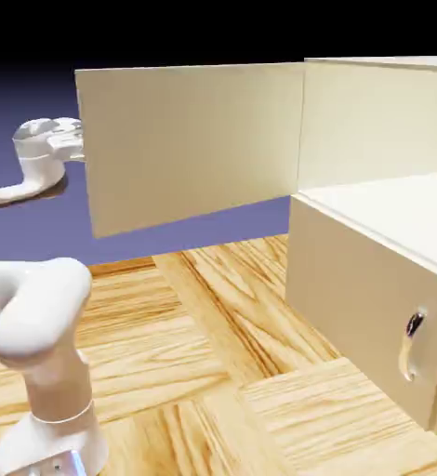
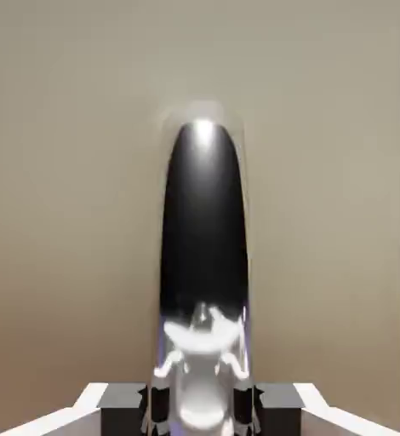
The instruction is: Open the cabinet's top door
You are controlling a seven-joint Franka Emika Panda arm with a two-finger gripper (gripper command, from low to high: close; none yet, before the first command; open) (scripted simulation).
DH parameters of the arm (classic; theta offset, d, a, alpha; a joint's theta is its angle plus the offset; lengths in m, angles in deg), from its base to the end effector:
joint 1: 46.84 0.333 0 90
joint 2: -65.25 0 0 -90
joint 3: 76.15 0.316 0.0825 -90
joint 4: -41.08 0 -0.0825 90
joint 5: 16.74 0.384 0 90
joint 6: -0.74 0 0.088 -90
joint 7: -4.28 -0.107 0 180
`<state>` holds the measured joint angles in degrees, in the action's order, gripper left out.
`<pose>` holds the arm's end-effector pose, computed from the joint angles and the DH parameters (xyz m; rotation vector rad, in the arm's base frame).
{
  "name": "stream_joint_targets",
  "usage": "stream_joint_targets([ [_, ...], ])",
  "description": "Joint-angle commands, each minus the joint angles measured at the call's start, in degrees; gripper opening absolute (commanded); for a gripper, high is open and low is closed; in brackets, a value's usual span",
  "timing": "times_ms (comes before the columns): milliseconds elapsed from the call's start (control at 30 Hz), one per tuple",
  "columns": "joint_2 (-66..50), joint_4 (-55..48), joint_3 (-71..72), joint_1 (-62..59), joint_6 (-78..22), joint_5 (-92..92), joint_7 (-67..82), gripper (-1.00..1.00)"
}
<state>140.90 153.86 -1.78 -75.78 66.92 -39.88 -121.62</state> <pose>0.1447 0.4049 0.5295 0.9210 -1.7397 1.8808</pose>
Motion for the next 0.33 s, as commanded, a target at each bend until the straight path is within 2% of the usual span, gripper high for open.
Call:
stream_joint_targets([
  [0,0.1,-2.1,0.6,-1.5,-1.5,0.2,0.4,-1.0],
  [300,1.4,-20.8,4.3,-15.1,-13.7,1.3,4.3,-1.0],
])
